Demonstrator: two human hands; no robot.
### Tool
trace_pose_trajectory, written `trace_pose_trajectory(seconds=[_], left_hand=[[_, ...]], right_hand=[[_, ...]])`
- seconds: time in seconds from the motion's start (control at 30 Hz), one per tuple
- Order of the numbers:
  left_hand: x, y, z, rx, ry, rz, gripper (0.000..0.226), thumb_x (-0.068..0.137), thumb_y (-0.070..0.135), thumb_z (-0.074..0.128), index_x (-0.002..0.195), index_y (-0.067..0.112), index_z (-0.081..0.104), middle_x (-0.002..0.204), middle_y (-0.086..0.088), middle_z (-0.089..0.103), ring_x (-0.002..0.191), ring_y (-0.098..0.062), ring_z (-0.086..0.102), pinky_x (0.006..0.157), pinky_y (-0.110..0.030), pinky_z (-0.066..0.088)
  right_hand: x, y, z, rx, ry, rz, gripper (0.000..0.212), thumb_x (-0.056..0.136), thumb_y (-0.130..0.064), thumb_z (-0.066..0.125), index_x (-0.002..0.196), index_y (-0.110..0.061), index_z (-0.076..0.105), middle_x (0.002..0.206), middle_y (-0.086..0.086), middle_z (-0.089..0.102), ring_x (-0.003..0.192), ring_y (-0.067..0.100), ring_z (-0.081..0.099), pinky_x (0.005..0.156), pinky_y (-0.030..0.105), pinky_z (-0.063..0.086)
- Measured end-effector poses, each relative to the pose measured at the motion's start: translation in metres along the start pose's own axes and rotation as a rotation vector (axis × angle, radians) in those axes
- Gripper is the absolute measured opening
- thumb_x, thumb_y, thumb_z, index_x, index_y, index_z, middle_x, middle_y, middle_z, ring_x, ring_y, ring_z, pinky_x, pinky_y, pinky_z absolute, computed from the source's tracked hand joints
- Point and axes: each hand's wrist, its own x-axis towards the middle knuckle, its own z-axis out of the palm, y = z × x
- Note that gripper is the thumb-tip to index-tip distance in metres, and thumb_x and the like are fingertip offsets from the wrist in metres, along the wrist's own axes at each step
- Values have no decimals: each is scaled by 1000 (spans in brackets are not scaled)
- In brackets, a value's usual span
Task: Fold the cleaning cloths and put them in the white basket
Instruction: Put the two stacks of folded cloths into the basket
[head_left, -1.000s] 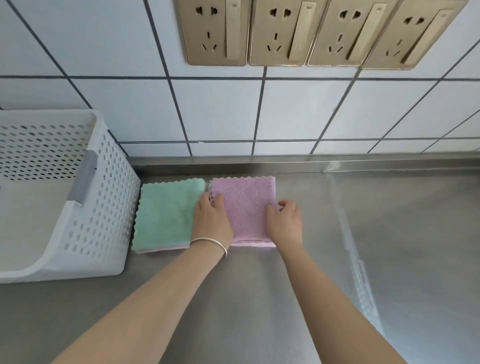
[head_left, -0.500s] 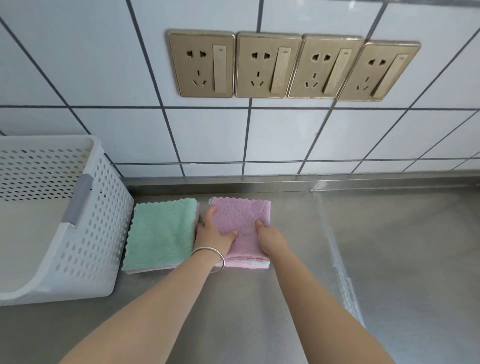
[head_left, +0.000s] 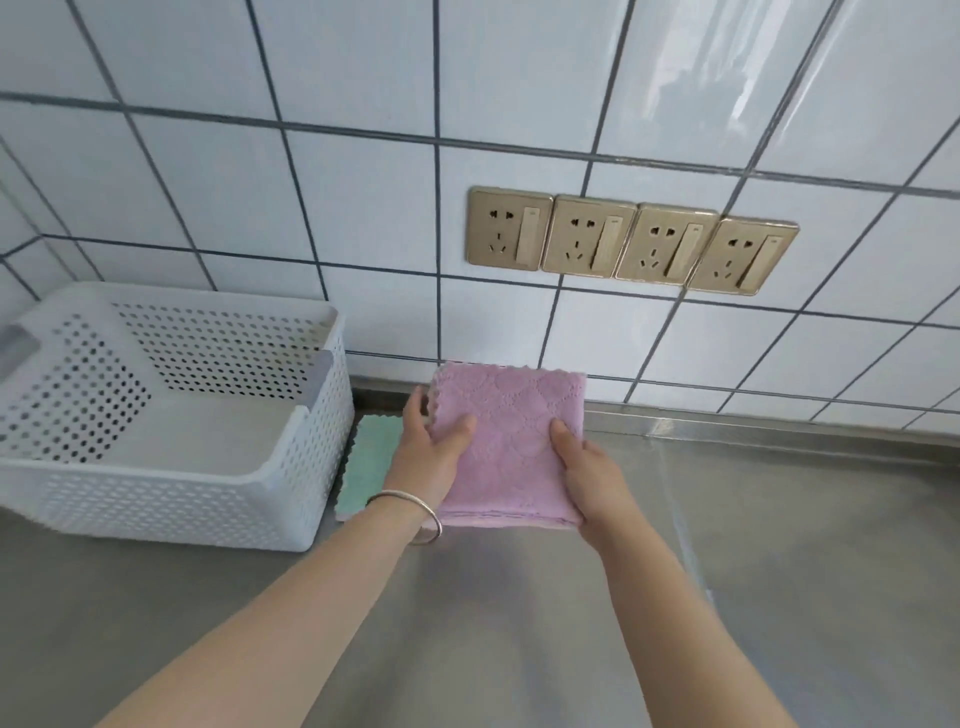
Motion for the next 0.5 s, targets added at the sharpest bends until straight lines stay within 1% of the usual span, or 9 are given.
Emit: trace_pose_trajectory(seconds=[0.07, 0.13, 0.17, 0.23, 0.27, 0.37, 0.47, 0.5], left_hand=[[-12, 17, -33, -33, 75, 1, 69, 89, 41, 50, 145, 25, 13, 147, 2, 35, 132, -20, 37, 103, -31, 28], [-20, 33, -63, -47, 125, -14, 67, 90, 46, 46, 145, 24, 16, 145, 0, 35, 132, -21, 36, 100, -31, 27], [-24, 39, -82, -55, 150, -13, 66, 89, 48, 45, 144, 23, 19, 141, -1, 39, 128, -19, 39, 97, -31, 28], [-30, 50, -119, -38, 198, 26, 62, 89, 52, 42, 141, 21, 26, 126, 4, 45, 114, -13, 43, 88, -26, 28], [-30, 54, -139, -17, 230, 51, 61, 89, 54, 40, 139, 21, 30, 124, 4, 47, 112, -13, 44, 87, -26, 28], [-23, 65, -199, 23, 337, 99, 62, 89, 58, 30, 138, 21, 33, 137, -4, 47, 125, -22, 44, 94, -30, 32], [1, 63, -260, 83, 407, 122, 53, 93, 52, 27, 136, 22, 36, 138, -4, 47, 127, -24, 43, 87, -26, 27], [14, 59, -283, 111, 403, 117, 51, 95, 50, 26, 135, 21, 38, 137, -5, 48, 126, -24, 43, 86, -25, 26]], right_hand=[[-17, -24, 22, 25, -43, -75, 44, 90, -43, 51, 118, -9, 57, 112, 5, 65, 100, 24, 63, 95, 41, 49], [-31, -45, 43, 29, -70, -133, 39, 91, -43, 51, 114, -12, 58, 110, 5, 65, 99, 24, 63, 95, 42, 49], [-38, -55, 57, 23, -91, -158, 39, 90, -43, 51, 113, -12, 58, 109, 5, 66, 99, 25, 64, 95, 43, 49], [-48, -73, 88, 25, -132, -197, 40, 90, -45, 51, 110, -11, 59, 109, 7, 66, 98, 26, 64, 93, 46, 50], [-51, -82, 106, 33, -157, -214, 42, 89, -46, 52, 110, -11, 59, 109, 8, 67, 98, 27, 64, 93, 46, 50], [-55, -107, 166, 72, -223, -241, 55, 80, -54, 56, 113, -10, 59, 110, 9, 67, 100, 28, 65, 93, 46, 50], [-51, -125, 233, 60, -258, -259, 60, 80, -56, 52, 117, -9, 56, 113, 10, 64, 101, 29, 64, 93, 47, 50], [-47, -128, 259, 47, -251, -246, 66, 76, -60, 52, 118, -9, 55, 116, 11, 63, 102, 29, 63, 93, 47, 50]])
